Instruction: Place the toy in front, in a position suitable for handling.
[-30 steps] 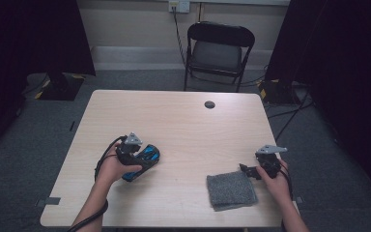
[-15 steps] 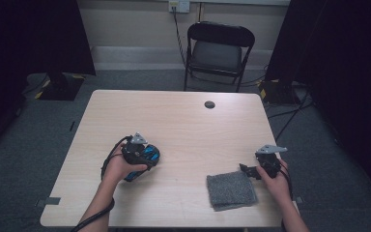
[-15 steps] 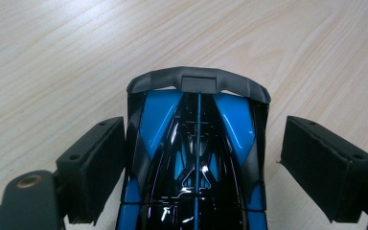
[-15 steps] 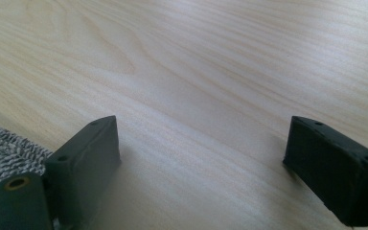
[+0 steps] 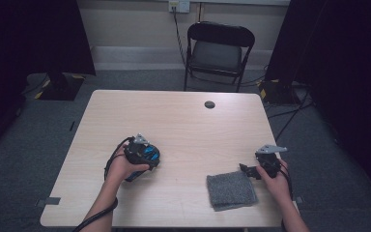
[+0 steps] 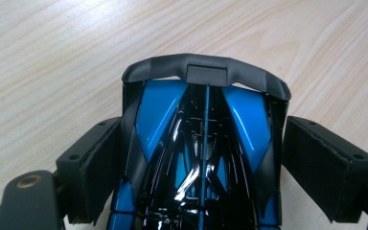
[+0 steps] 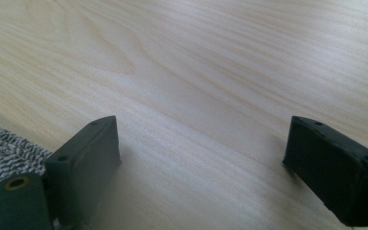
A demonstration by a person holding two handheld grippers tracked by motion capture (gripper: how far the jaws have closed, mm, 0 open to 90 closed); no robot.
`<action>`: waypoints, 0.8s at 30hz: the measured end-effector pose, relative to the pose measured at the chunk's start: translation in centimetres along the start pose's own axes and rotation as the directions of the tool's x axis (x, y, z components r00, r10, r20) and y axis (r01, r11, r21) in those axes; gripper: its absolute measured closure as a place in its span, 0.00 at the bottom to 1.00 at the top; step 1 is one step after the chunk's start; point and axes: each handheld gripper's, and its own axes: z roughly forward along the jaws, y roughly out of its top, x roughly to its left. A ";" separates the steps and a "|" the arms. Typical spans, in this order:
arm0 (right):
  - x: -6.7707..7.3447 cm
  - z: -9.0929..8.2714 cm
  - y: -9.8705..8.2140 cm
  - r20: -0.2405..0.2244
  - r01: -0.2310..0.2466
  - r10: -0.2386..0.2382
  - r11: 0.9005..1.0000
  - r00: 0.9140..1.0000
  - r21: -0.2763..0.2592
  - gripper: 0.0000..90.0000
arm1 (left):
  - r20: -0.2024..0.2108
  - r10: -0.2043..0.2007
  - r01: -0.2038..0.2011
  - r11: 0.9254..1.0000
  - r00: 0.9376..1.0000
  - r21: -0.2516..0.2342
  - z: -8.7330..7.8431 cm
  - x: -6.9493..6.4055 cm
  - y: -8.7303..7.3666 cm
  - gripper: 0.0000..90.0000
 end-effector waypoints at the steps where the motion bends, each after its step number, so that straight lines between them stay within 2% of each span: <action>1: 0.0 0.0 0.0 0.000 0.000 0.000 1.000 1.000 0.000 0.12 | 0.000 -0.003 0.003 1.000 1.000 -0.005 0.1 0.0 0.0 0.17; 2: 0.0 0.0 0.0 0.000 0.000 0.000 1.000 1.000 0.000 0.12 | 0.002 -0.014 0.014 1.000 1.000 -0.012 0.1 0.0 0.1 0.17; 8: 0.0 0.0 0.0 -0.001 0.000 0.000 1.000 1.000 -0.001 0.12 | -0.012 -0.017 0.017 1.000 1.000 -0.019 0.2 0.0 -0.1 0.19; 12: 0.0 0.0 0.0 -0.001 0.001 -0.001 1.000 1.000 -0.001 0.12 | -0.040 0.014 -0.015 1.000 0.999 -0.013 0.2 -0.2 0.0 0.23; 22: 0.0 0.0 0.0 -0.001 0.001 -0.001 1.000 1.000 0.000 0.12 | -0.072 0.026 -0.026 1.000 0.997 0.007 0.2 -0.6 0.3 0.27; 24: 0.0 0.0 0.0 -0.001 0.001 -0.001 1.000 1.000 0.000 0.12 | -0.072 0.017 -0.016 1.000 0.997 0.004 0.3 -0.7 0.3 0.27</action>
